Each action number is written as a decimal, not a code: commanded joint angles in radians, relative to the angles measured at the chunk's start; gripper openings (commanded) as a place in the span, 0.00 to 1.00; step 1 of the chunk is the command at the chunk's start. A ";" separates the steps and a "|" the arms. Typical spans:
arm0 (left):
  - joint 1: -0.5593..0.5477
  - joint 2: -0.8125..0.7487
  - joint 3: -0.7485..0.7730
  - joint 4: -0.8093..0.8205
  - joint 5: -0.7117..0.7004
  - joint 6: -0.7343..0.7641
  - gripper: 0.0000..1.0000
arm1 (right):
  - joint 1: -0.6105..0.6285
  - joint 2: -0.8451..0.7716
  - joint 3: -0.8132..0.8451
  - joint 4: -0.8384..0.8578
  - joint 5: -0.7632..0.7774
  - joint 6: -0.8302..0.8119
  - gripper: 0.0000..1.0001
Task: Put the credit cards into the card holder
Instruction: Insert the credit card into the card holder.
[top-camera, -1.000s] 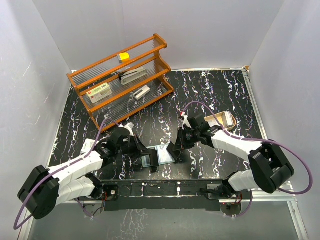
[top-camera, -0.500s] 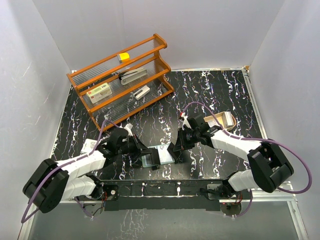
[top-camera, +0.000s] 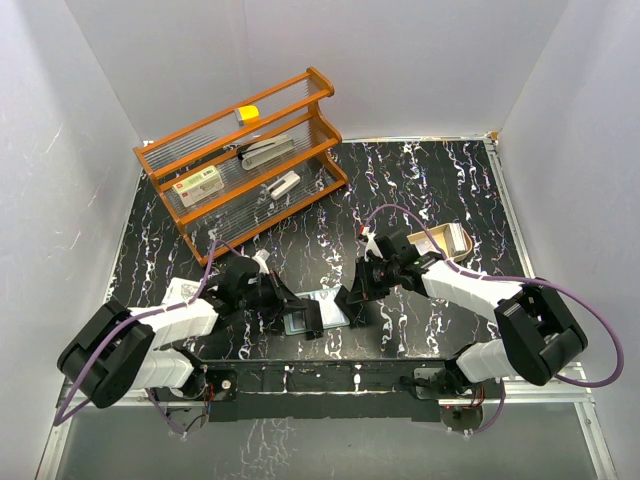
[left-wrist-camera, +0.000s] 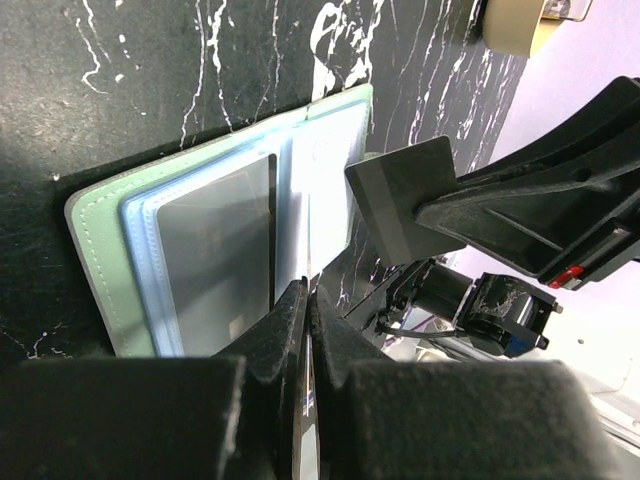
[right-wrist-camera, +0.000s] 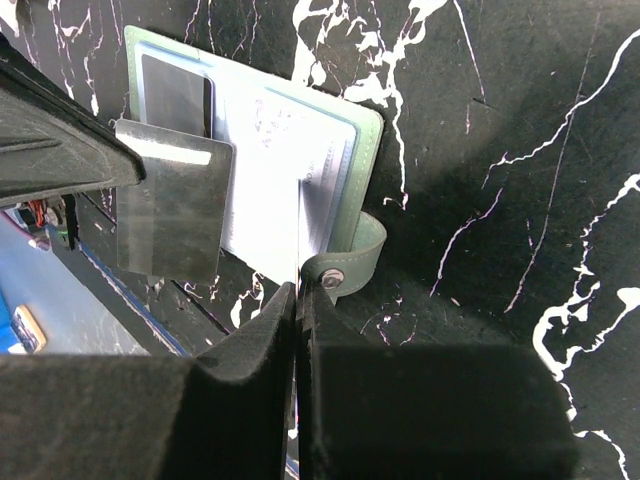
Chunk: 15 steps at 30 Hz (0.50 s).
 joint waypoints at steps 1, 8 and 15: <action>0.008 0.011 -0.012 0.008 0.007 0.017 0.00 | -0.003 -0.024 -0.009 0.017 -0.007 -0.019 0.00; 0.008 0.046 -0.004 -0.008 0.002 0.031 0.00 | -0.002 -0.030 -0.009 0.018 -0.006 -0.018 0.00; 0.008 0.080 -0.007 0.017 -0.002 0.028 0.00 | -0.003 -0.032 -0.018 0.017 -0.004 -0.019 0.00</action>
